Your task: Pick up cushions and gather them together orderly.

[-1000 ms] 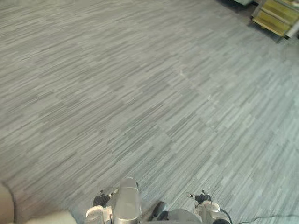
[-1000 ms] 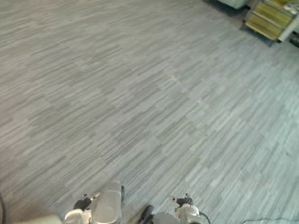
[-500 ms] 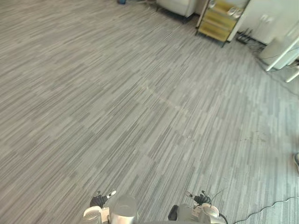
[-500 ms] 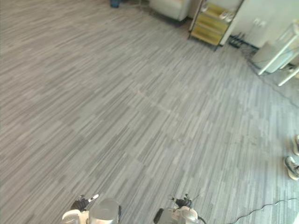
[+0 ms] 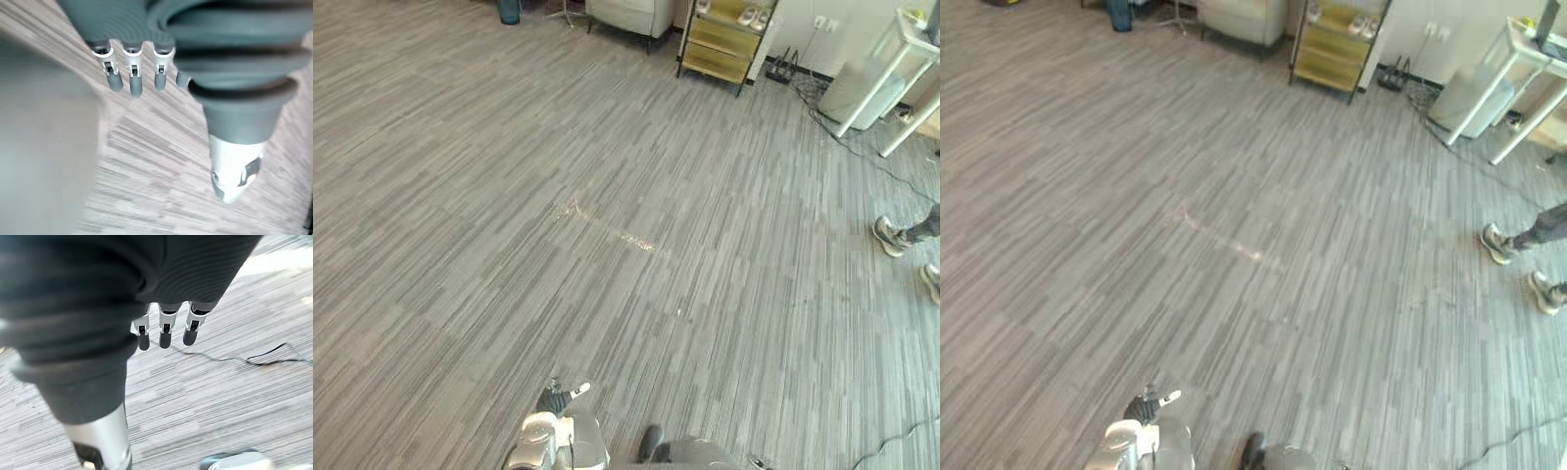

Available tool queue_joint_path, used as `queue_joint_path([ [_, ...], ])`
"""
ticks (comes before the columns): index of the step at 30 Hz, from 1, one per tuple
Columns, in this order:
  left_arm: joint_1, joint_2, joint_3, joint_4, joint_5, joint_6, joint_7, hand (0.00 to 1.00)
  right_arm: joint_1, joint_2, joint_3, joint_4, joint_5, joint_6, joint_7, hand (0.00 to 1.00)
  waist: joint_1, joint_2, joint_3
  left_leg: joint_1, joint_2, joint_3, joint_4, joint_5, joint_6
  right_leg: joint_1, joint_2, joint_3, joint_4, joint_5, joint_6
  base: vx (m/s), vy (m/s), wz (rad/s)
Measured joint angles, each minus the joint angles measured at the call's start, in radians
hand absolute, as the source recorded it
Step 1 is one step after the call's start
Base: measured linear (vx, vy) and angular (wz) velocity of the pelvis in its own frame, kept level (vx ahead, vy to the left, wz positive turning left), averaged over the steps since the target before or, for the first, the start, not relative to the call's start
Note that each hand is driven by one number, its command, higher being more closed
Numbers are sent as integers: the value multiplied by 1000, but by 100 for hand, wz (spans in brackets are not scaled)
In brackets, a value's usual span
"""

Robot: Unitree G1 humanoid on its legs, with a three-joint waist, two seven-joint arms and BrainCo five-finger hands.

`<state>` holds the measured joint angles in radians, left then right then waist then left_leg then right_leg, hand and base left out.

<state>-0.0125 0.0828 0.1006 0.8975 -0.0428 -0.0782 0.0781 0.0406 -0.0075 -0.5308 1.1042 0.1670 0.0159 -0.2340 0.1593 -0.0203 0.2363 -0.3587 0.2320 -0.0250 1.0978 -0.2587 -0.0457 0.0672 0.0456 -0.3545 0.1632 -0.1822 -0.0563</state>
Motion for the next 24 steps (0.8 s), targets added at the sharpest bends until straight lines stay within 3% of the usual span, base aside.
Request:
queue_joint_path([
  [1,-7,14,1,-17,-7,-3,5,0,-39,-2,39,19,0,-1,-2,0,19,-13,9,-33,-28,27,-154,-20,0,33,-9,8,-34,1,3,490,-6,-27],
  [3,-8,29,3,-23,-11,-2,7,0,-88,3,73,23,0,-11,-2,0,32,-26,23,-41,-91,44,-494,18,-9,79,-35,22,-63,-8,32,444,90,-30],
  [4,-7,27,17,-21,-17,-1,8,0,-109,12,77,25,0,-22,0,0,38,-36,25,-22,-119,42,-692,150,-12,98,-52,44,-73,-26,57,513,131,-52],
  [5,5,27,28,-16,-19,0,9,0,-115,26,109,23,-1,-29,0,0,67,-53,28,23,-145,67,-750,253,16,132,-69,69,-91,-31,80,537,108,-31],
  [6,3,31,35,-13,-20,1,9,0,-116,40,116,20,-3,-31,1,0,67,-69,25,21,-166,77,-741,244,26,145,-95,65,-109,-19,91,583,95,3],
  [9,8,28,63,-2,-20,6,10,0,-111,51,122,11,-14,-30,7,0,63,-71,21,-4,-171,113,-586,137,72,176,-117,58,-65,33,139,535,109,23],
  [11,20,26,65,2,-21,6,9,0,-90,43,127,11,-31,-30,11,0,60,-61,15,71,-159,124,-586,29,79,114,-144,53,203,30,166,493,134,13],
  [12,18,27,61,9,-23,7,8,0,-81,44,143,11,-46,-30,14,0,60,-70,15,98,-167,123,-588,10,85,57,-176,51,360,57,199,433,99,13],
  [13,18,37,53,20,-24,8,6,0,-71,43,152,11,-50,-29,20,0,58,-74,13,136,-172,119,-598,-14,91,-17,-214,53,530,108,205,427,67,11],
  [15,28,61,29,27,-40,16,7,0,-65,35,162,6,-51,-26,27,0,38,-65,16,250,-174,103,-650,-40,95,-122,-257,19,740,31,149,474,40,26],
  [17,29,63,30,28,-48,15,8,0,-66,25,180,3,-51,-28,28,0,22,-64,16,328,-167,87,-717,-40,94,-178,-254,-44,681,-23,124,414,-26,33],
  [19,23,58,30,48,-50,16,5,0,-75,21,182,3,-67,-28,38,0,13,-60,16,405,-151,87,-779,-40,93,-248,-206,-77,440,-37,117,448,-112,13],
  [21,24,53,30,50,-49,16,5,0,-86,13,184,6,-81,-27,40,0,0,-55,19,443,-139,85,-806,-50,77,-288,-160,-68,234,10,110,396,-131,16],
  [22,24,49,30,56,-49,16,4,0,-86,7,188,8,-83,-26,41,0,-2,-55,20,478,-135,84,-821,-63,57,-318,-128,-36,57,96,110,337,-131,18],
  [24,37,41,33,57,-49,15,4,0,-80,3,190,7,-85,-25,47,0,-9,-56,19,528,-136,62,-817,-112,33,-341,-101,42,-11,155,106,483,-264,47],
])
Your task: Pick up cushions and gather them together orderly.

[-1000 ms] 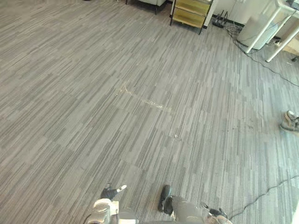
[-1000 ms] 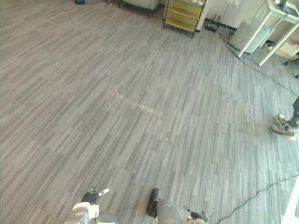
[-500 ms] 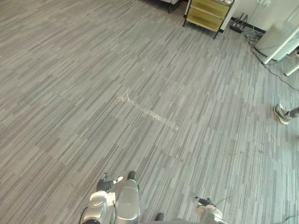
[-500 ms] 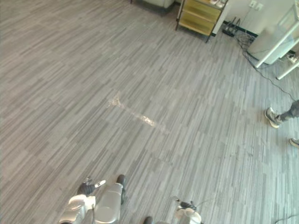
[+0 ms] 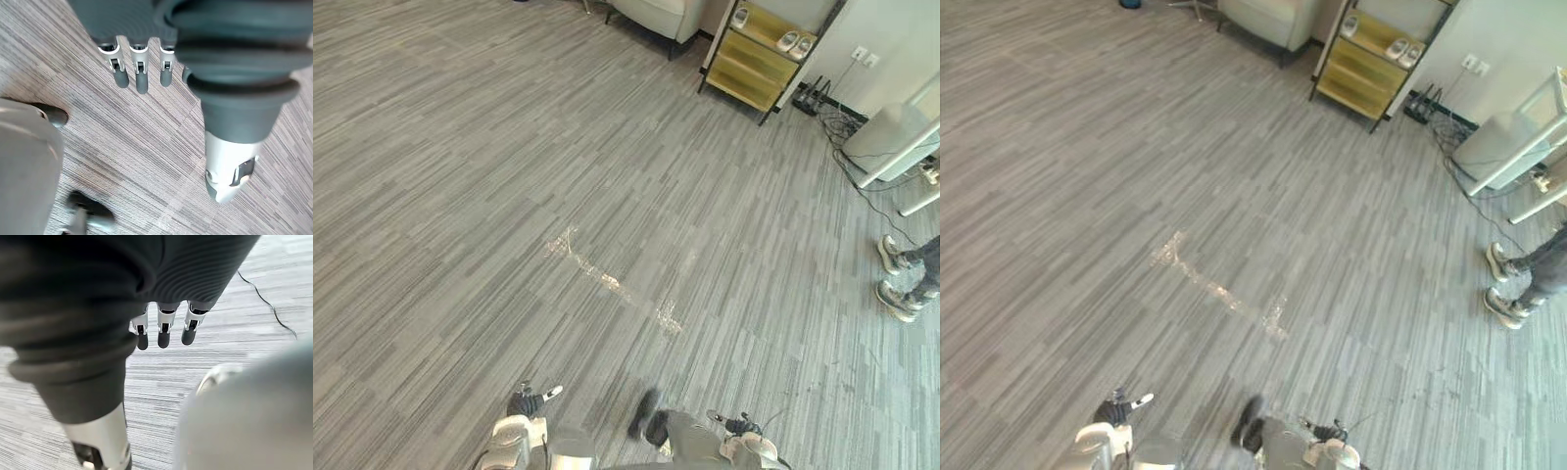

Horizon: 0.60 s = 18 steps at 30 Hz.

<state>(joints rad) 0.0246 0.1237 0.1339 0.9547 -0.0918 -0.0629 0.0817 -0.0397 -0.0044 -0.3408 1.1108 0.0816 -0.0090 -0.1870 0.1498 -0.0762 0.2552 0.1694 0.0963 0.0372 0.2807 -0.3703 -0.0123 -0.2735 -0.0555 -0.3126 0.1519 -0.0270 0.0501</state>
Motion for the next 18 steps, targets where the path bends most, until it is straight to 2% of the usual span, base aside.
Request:
queue_joint_path([
  [1,6,-1,2,-3,0,-1,0,0,9,0,-1,-3,0,-2,3,0,-12,-7,-7,23,-2,-32,5,-46,-13,-1,2,37,27,-6,-6,566,-366,88],
  [2,5,-14,8,-1,1,0,0,0,8,-5,-11,-18,0,-5,12,0,-18,10,-11,49,25,-74,23,-97,-30,-12,23,43,106,59,-38,402,-263,84],
  [3,6,-24,13,1,2,0,-2,0,11,-6,-14,-29,-3,-6,13,0,-16,30,-23,47,50,-94,62,-105,-36,-24,39,22,158,32,-67,512,-319,72],
  [4,12,-42,32,-1,2,0,-5,0,10,-11,-14,-34,-4,-8,16,0,-15,56,-36,-32,83,-138,232,-98,-31,-11,54,-19,177,-13,-75,483,-310,57],
  [5,6,-64,46,-5,2,0,-7,0,11,-16,-13,-43,-4,-8,18,0,-16,89,-36,-143,110,-168,465,-49,-25,21,86,-45,169,-48,-84,489,-320,49],
  [6,10,-82,51,-13,2,0,-9,0,11,-26,-12,-54,-4,-7,18,0,-11,118,-33,-218,135,-179,629,34,-27,57,115,-54,153,-66,-95,589,-307,37],
  [7,11,-93,62,-32,-5,0,-21,0,12,-32,-7,-57,-4,-2,17,0,7,135,-26,-303,174,-170,795,68,-31,113,144,-58,129,-90,-125,523,-216,24],
  [8,6,-86,64,-49,-7,-1,-26,0,10,-24,-7,-56,-2,2,17,0,19,120,-14,-375,191,-131,874,54,-43,169,148,-67,101,-107,-134,524,-198,31],
  [10,-16,-62,60,-75,-9,-9,-27,0,-15,5,-6,-44,1,4,14,0,26,74,5,-483,162,-78,837,26,-36,272,137,-82,13,-106,-128,426,-205,40],
  [11,-24,-55,52,-84,-10,-15,-27,0,-25,9,8,-25,2,5,14,0,28,56,12,-520,140,-56,764,21,-39,313,132,-80,-22,-105,-127,649,-203,15],
  [12,-40,-54,40,-85,-9,-16,-27,0,-59,6,26,-20,6,6,11,0,43,49,16,-559,94,-35,575,23,-41,349,121,-70,-56,-102,-122,555,-85,-10],
  [13,-46,-59,39,-85,-9,-16,-26,0,-62,3,30,-17,6,5,10,0,46,47,21,-562,75,-31,470,33,-38,358,115,-63,-60,-102,-122,546,53,-29],
  [14,-53,-61,37,-86,-10,-16,-26,0,-84,2,31,-10,6,3,10,0,56,46,29,-567,43,-34,298,74,-28,373,101,-55,-64,-107,-115,339,104,-41],
  [15,-60,-59,39,-86,-10,-16,-26,0,-101,2,31,0,6,-3,9,0,68,36,39,-566,14,-35,192,185,-35,398,81,-46,-71,-123,-90,428,119,-51],
  [16,-60,-59,42,-86,-7,-16,-24,0,-98,10,32,0,7,-14,12,0,79,24,39,-530,-2,-29,104,337,-33,424,70,-31,-83,-136,-66,350,67,-24],
  [17,-64,-54,42,-86,-6,-16,-23,0,-93,26,32,0,8,-23,12,0,80,-1,36,-517,-27,-14,87,337,-21,432,50,-34,-91,-138,-53,564,112,11],
  [18,-67,-47,28,-85,-4,-18,-21,0,-87,33,30,-1,6,-29,13,0,65,-13,30,-519,-41,-17,110,304,0,435,29,-47,-85,-124,-37,485,107,26],
])
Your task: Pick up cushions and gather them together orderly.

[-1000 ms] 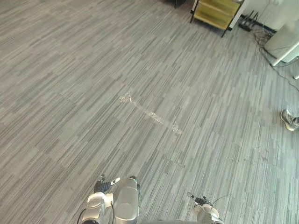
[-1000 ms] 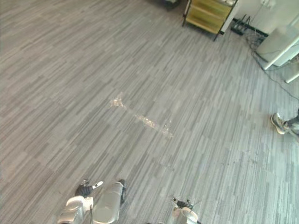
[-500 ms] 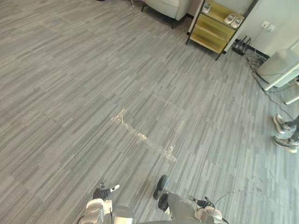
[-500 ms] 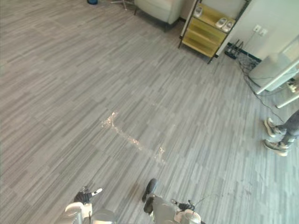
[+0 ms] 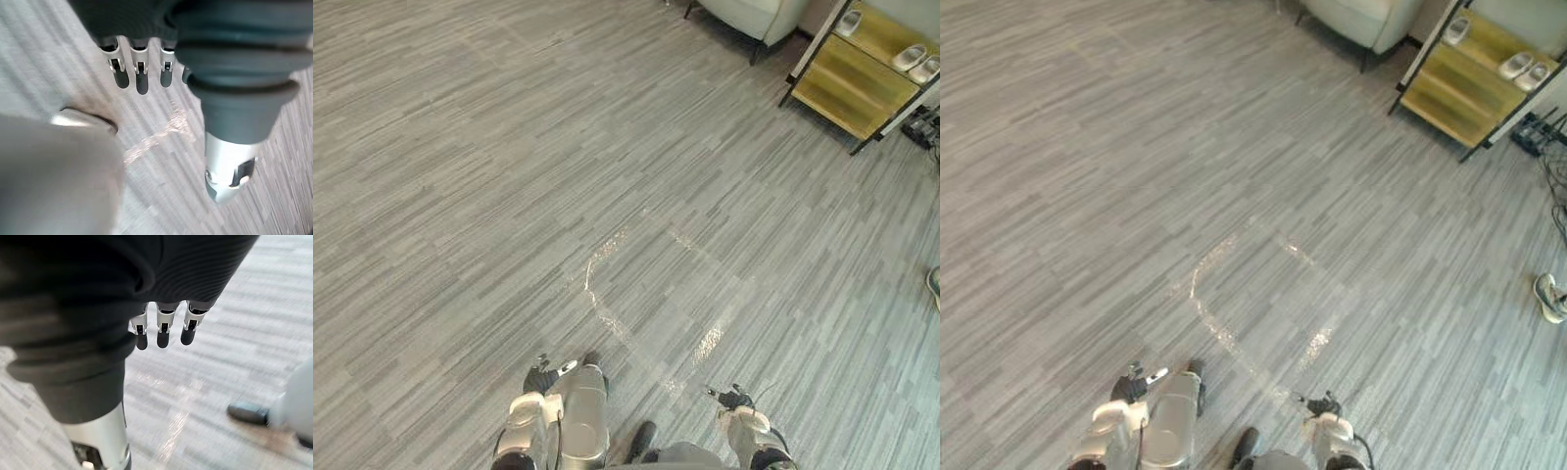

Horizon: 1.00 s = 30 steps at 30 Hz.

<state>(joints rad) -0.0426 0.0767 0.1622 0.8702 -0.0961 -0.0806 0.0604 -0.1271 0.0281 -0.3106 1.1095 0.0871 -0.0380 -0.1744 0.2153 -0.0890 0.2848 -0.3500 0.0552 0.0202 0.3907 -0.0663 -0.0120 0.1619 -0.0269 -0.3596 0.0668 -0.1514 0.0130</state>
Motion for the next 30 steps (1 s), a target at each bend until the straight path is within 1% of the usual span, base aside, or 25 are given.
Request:
queue_joint_path([
  [2,-5,2,-1,7,9,11,-1,0,18,6,-1,-19,-8,4,-2,0,8,-1,0,3,8,19,82,-66,14,14,-11,9,49,3,22,454,131,-3],
  [3,-1,3,-7,8,10,12,2,0,42,10,-2,-41,-10,4,-2,0,11,0,-1,31,21,34,115,-125,27,0,-28,7,161,-3,47,393,123,-23],
  [4,-1,7,-20,8,10,13,2,0,50,10,-2,-42,-11,5,-2,0,11,0,-3,57,28,38,116,-159,31,-25,-40,8,252,-2,66,429,141,-31],
  [5,-2,18,-50,9,10,17,2,0,65,11,-2,-52,-12,6,-2,0,11,-6,-7,85,33,50,116,-185,35,-88,-72,10,420,10,88,258,82,-29],
  [6,-2,22,-63,9,10,19,2,0,72,10,-3,-56,-14,8,-2,0,10,-8,-8,101,34,54,114,-197,37,-127,-92,13,509,25,103,317,82,-30],
  [7,-4,31,-81,21,10,21,2,0,92,10,-3,-59,-31,11,-2,0,-5,-8,-7,159,36,61,103,-223,40,-213,-134,15,718,22,105,328,62,-18],
  [8,-4,35,-82,33,11,22,3,0,108,12,-2,-58,-43,14,-2,0,-18,2,-4,211,43,70,75,-229,40,-245,-147,-1,788,4,87,338,54,-20],
  [9,-1,40,-82,37,11,21,4,0,113,12,-2,-67,-47,15,-2,0,-23,1,-10,247,51,84,47,-229,39,-271,-153,-21,794,-8,76,362,31,-23],
  [11,5,57,-80,54,11,21,5,0,99,13,-2,-59,-48,18,-2,0,-32,2,-9,343,81,119,-20,-229,35,-302,-138,-108,657,-38,53,347,-14,-39],
  [12,9,61,-74,54,11,21,4,0,94,14,-1,-52,-48,17,-1,0,-37,4,-10,366,92,132,-31,-234,27,-311,-123,-126,581,-37,46,316,-51,-38],
  [13,13,65,-63,54,10,21,4,0,84,11,-1,-39,-48,15,-1,0,-43,4,-10,389,101,148,-44,-243,12,-326,-92,-138,437,-21,33,303,-70,-37],
  [15,24,71,-63,55,13,21,3,0,74,8,1,-25,-48,19,0,0,-45,-3,-14,413,103,176,-57,-258,-15,-343,-45,-134,214,76,25,371,-124,-35],
  [16,30,72,-63,55,16,21,2,0,77,9,3,-21,-48,20,3,0,-48,-14,-20,434,90,178,-58,-270,-33,-346,-20,-102,118,176,10,423,-216,-12],
  [17,45,73,-62,56,17,21,2,0,93,10,4,-18,-48,20,4,0,-52,-43,-38,450,67,172,-57,-284,-54,-342,-16,-77,89,281,-31,391,-224,1],
  [18,49,70,-61,61,17,21,2,0,101,7,4,-15,-48,20,5,0,-52,-50,-45,459,59,165,-57,-294,-65,-329,-16,-84,86,231,-89,385,-231,-8],
  [19,55,58,-51,73,17,21,1,0,95,-8,4,4,-48,20,7,0,-47,-12,-57,464,99,148,-30,-310,-83,-313,21,-85,80,200,-83,294,-157,-13],
  [21,62,48,-35,75,18,21,-2,0,95,-12,0,3,-48,17,8,0,-53,7,-66,409,140,106,117,-326,-92,-285,71,-80,46,163,-89,313,-175,-13],
  [22,65,46,-21,75,17,21,-5,0,98,-20,0,3,-48,16,9,0,-51,26,-66,333,178,65,289,-320,-94,-256,110,-83,24,133,-87,284,-179,-8],
  [23,67,46,-20,75,17,21,-6,0,99,-25,0,0,-48,16,9,0,-50,37,-67,301,192,42,361,-308,-93,-245,126,-85,18,127,-90,330,-162,-10],
  [24,67,42,-3,70,16,21,-10,0,104,-35,-1,-8,-49,18,8,0,-47,57,-57,205,222,-29,592,-203,-54,-200,166,-83,5,109,-112,273,-95,-15],
  [25,68,46,9,65,16,21,-11,0,111,-29,-1,-16,-49,20,5,0,-28,53,-50,149,233,-58,707,-210,-25,-171,177,-67,5,87,-126,346,-67,-22],
  [26,63,50,15,63,15,21,-17,0,120,-21,-1,-25,-48,20,3,0,-16,40,-41,92,219,-67,750,-247,-26,-144,177,-47,3,66,-129,246,-15,-20],
  [28,56,60,10,60,16,20,-21,0,119,-18,2,-11,-50,22,9,0,-1,21,-26,34,173,-87,699,-299,-30,-96,156,-20,-2,59,-112,335,50,-31],
  [29,62,58,3,52,16,20,-22,0,102,-19,4,18,-48,22,7,0,10,13,-19,20,131,-94,596,-330,-43,-63,131,12,0,59,-110,340,136,-50],
  [30,65,58,1,52,17,21,-22,0,99,-18,4,22,-48,22,8,0,11,12,-17,17,114,-103,539,-334,-46,-53,120,22,0,56,-105,330,217,-71],
])
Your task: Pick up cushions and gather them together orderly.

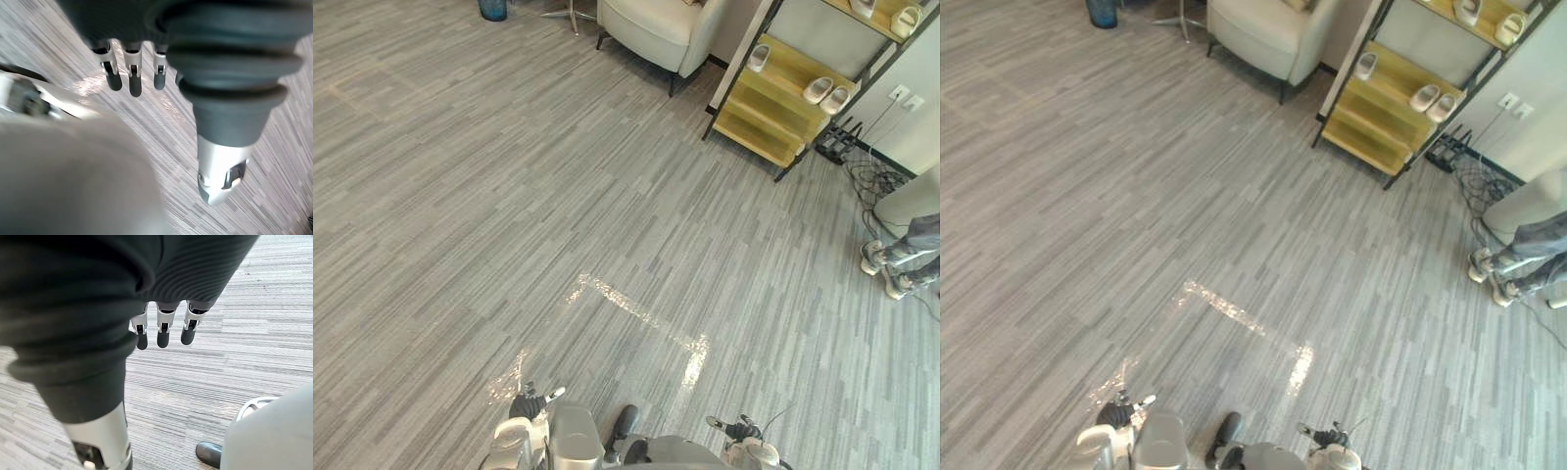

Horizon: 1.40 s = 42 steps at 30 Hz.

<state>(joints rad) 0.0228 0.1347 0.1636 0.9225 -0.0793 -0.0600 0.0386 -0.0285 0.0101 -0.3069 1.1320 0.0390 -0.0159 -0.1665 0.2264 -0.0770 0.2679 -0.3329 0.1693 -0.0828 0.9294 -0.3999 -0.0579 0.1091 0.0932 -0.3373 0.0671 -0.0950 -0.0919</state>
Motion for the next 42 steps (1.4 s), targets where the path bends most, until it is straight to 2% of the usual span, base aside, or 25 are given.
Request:
queue_joint_path([
  [1,6,-2,-11,0,1,1,0,0,2,2,-1,3,0,-3,2,0,-1,4,0,10,-55,-59,-215,25,-29,20,-28,33,5,-14,35,269,277,-62],
  [2,7,-9,-29,-1,6,1,2,0,7,-2,-2,4,0,-8,3,0,1,23,-2,25,-73,-112,-339,145,-69,26,-30,53,11,-26,67,248,276,-70],
  [3,10,1,-45,1,22,1,2,0,7,2,1,2,-1,-11,5,0,2,16,-1,45,-94,-102,-344,168,-41,31,-47,83,15,-34,93,278,292,-37],
  [4,-6,13,-63,1,40,0,5,0,12,7,-2,-4,-1,-10,8,0,-11,-6,-8,56,-117,-78,-370,170,-33,27,-81,92,17,-34,99,284,246,-24],
  [5,-26,13,-78,-1,41,-1,2,0,26,6,-8,-8,-1,-7,9,0,-9,-7,-10,64,-127,-56,-371,163,-21,30,-100,103,18,-32,101,281,240,-12],
  [8,-59,12,-86,3,44,-2,0,0,33,12,-8,-25,-2,-6,12,0,-9,-15,-17,80,-136,-39,-395,155,-2,19,-116,113,23,2,129,147,156,-20],
  [11,-68,9,-113,22,56,-2,-1,0,58,24,-49,-30,-28,-3,13,0,-12,-33,-32,118,-161,-40,-470,181,29,19,-140,109,27,12,127,68,45,4],
  [15,-64,7,-117,39,56,-2,-1,0,82,26,-72,-38,-40,-2,20,0,-21,-37,-47,156,-182,-55,-551,223,31,21,-158,94,31,12,127,31,-24,18],
  [22,-56,-1,-124,75,55,-2,-5,0,99,18,-124,-50,-39,3,34,0,-50,-11,-72,200,-193,-71,-627,279,25,36,-165,96,29,12,127,-33,-29,6],
  [27,-58,-1,-139,90,41,-3,-5,0,100,18,-163,-53,-36,4,38,0,-62,-8,-73,230,-205,-82,-710,316,9,34,-182,97,17,12,127,-128,5,-6],
  [29,-55,-1,-142,90,34,-3,-6,0,102,19,-162,-56,-26,3,40,0,-62,-7,-73,241,-222,-121,-730,326,1,31,-186,98,13,7,125,-137,-5,-14],
  [31,-47,-1,-144,91,16,-3,-7,0,108,14,-161,-59,-5,1,42,0,-70,-7,-76,252,-238,-133,-752,352,-2,28,-201,94,19,-37,136,-174,-23,0],
  [36,-9,-4,-107,84,-54,-21,-1,0,115,9,-139,-53,0,-9,42,0,-75,15,-102,264,-222,-147,-805,388,-3,9,-192,105,15,-42,138,-78,-35,-3],
  [40,43,5,-73,86,-70,-19,2,0,107,12,-108,-53,3,-24,30,0,-80,33,-115,265,-196,-71,-803,386,-1,-16,-177,178,-6,-27,113,-5,3,-60],
  [42,53,5,-71,92,-68,-14,2,0,107,12,-108,-56,4,-24,22,0,-86,30,-118,264,-193,-49,-803,382,4,-25,-177,191,-7,-21,104,43,23,-44],
])
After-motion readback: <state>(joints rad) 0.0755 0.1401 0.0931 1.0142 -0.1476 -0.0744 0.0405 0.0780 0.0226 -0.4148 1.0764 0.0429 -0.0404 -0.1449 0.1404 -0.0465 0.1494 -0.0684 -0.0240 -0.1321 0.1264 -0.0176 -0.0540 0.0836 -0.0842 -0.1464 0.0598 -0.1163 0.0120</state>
